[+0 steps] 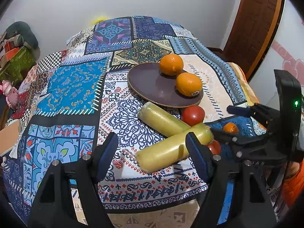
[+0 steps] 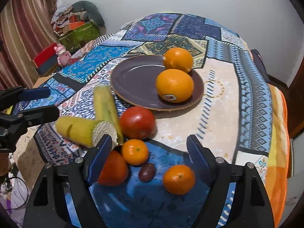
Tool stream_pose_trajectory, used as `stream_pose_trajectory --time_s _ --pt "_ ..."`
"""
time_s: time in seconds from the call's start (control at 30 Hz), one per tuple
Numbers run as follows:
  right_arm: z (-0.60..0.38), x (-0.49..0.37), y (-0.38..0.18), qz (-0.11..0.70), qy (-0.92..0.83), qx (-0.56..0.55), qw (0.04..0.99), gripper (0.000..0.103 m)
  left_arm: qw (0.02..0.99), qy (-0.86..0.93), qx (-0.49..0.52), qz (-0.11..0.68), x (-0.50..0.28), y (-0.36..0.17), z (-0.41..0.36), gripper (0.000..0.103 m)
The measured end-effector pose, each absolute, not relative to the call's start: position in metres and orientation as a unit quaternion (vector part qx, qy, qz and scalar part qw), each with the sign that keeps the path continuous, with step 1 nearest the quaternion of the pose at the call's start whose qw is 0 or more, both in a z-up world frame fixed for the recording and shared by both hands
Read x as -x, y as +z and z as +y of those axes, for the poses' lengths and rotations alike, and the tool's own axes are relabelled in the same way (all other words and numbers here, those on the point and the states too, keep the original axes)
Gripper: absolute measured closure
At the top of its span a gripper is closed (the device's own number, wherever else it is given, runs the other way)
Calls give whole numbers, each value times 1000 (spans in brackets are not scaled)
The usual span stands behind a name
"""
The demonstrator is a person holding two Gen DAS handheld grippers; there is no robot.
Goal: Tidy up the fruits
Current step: 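Move both tools back toward the red tomatoes, then grasp a red tomato with the right tool while the left tool grasps another tomato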
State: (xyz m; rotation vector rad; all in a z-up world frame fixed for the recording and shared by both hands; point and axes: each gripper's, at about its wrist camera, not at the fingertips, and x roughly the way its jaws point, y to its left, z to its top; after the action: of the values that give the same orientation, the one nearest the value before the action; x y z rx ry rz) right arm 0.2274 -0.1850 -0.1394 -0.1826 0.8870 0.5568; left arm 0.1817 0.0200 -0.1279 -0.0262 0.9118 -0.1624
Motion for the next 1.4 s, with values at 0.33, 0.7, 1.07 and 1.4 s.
stream_pose_trajectory --time_s 0.33,0.7,1.07,1.4 --pt "-151 -211 -138 411 298 111 854 25 894 -74 21 441 -175 -129 30 28" --pt "-177 -191 -139 433 285 70 852 27 897 -83 19 434 -156 -124 23 28" --pt "-169 -199 -161 473 293 45 830 50 892 -90 14 443 -145 -131 15 28" --pt "-189 -195 -153 461 298 28 835 57 889 -94 9 448 -156 -130 3 28"
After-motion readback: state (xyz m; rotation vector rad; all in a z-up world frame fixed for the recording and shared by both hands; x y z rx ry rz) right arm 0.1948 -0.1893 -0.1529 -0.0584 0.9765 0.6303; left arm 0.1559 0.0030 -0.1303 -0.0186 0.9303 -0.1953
